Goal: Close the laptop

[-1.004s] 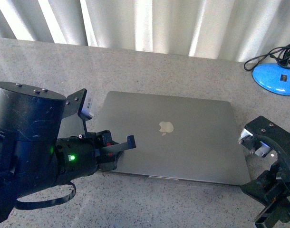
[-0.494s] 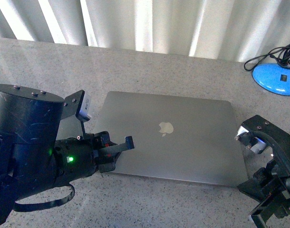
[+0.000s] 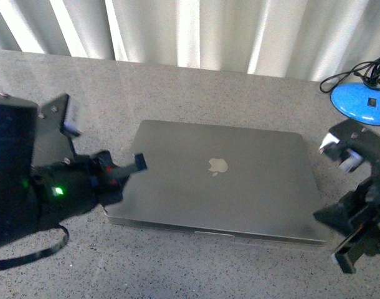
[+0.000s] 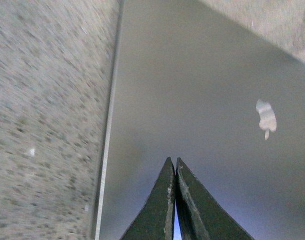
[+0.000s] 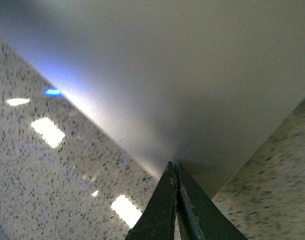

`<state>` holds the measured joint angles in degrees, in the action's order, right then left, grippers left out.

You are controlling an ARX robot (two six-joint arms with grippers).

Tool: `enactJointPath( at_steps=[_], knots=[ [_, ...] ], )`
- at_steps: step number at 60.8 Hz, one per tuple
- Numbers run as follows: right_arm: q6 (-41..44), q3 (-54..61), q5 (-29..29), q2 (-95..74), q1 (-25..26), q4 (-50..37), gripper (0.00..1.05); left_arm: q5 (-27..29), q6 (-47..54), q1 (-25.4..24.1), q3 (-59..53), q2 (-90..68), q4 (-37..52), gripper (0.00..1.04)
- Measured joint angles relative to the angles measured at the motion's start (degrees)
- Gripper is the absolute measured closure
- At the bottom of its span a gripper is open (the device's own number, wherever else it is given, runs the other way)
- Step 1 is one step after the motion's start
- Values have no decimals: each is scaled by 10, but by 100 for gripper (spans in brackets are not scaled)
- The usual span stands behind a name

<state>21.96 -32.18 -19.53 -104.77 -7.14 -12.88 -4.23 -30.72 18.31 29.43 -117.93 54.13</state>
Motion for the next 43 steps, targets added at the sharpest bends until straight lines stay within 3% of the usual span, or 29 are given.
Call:
enactJointPath(
  at_steps=[13,17,21,27,29,31,34,37,39,43],
  knots=[
    [54,44,43,153,3,-118,104,167,32,-66,-50,164,-19,101],
    [54,53,50,217,3,-108,104,211,30,-92,-68,233,-42,100],
    [52,73,72,288,4,-99,100,223,28,-104,-74,276,-44,88],
    [48,81,76,328,4,-101,75,217,28,-102,-77,280,-47,63],
    [5,113,155,297,-5,-211,80,186,56,-107,-85,266,-10,64],
    [-37,144,209,276,-7,-305,86,141,106,-114,-108,245,79,74],
    [-90,185,250,267,-6,-401,94,107,166,-120,-142,241,167,83],
    [-146,215,260,280,2,-485,104,96,221,-127,-167,258,222,93],
    [-167,224,254,310,6,-497,104,93,250,-132,-181,289,224,102],
    [-189,239,247,349,11,-488,104,86,277,-138,-204,334,210,101]
  ],
)
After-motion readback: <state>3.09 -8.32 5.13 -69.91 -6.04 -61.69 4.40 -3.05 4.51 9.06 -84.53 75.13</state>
